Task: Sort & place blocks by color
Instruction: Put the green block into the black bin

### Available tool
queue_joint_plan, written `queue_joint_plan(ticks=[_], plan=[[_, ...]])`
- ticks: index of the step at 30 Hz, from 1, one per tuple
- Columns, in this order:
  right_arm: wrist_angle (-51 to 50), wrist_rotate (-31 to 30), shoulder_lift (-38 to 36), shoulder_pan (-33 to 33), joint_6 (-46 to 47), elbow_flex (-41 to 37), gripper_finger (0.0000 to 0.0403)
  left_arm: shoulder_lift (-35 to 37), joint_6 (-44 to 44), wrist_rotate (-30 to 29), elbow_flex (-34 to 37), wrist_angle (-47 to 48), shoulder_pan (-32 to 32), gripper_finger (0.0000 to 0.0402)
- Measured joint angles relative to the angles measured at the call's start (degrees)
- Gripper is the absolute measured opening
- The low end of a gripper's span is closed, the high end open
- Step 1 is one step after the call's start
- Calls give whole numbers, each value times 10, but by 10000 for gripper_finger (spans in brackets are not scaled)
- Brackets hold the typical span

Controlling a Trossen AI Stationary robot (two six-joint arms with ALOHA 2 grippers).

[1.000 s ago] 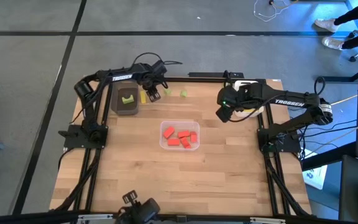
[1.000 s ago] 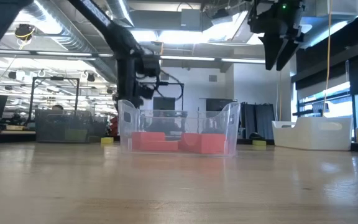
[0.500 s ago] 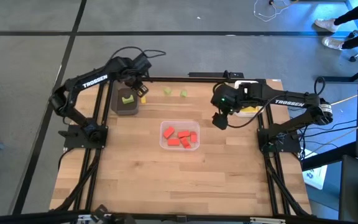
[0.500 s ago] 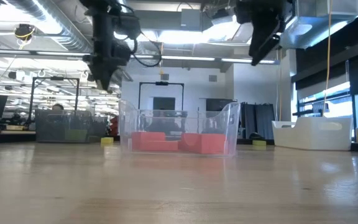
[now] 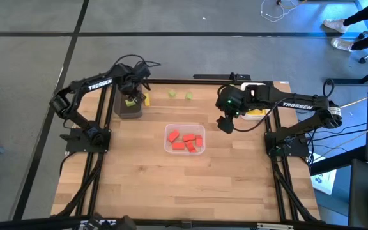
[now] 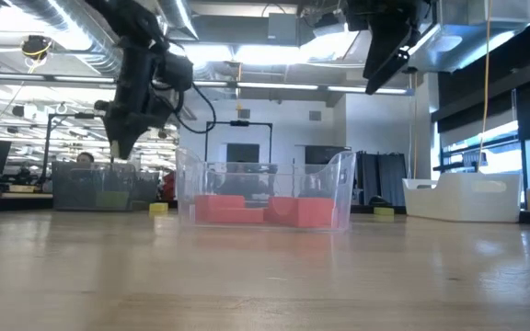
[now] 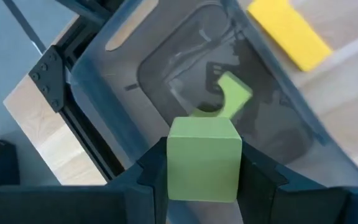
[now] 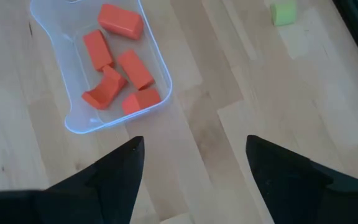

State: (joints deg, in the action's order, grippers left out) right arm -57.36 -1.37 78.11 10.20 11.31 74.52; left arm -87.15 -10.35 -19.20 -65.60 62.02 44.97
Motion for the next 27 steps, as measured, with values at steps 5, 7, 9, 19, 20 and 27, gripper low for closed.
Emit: queue_joint_plan(ticks=[5,7,9,19,20,27], plan=[[3,0,0,0,0,0,281,0,32,2,25,-30,4,158],[4,0,0,0,0,0,281,0,32,1,26,-34,4,174],[4,0,0,0,0,0,281,0,33,1,26,-38,4,181],[6,0,0,0,-27,0,281,5,65,65,26,-151,-17,184],[6,0,0,0,-29,0,281,4,74,94,26,-173,-19,184],[9,0,0,0,-29,0,281,-36,96,202,26,-317,-43,185]])
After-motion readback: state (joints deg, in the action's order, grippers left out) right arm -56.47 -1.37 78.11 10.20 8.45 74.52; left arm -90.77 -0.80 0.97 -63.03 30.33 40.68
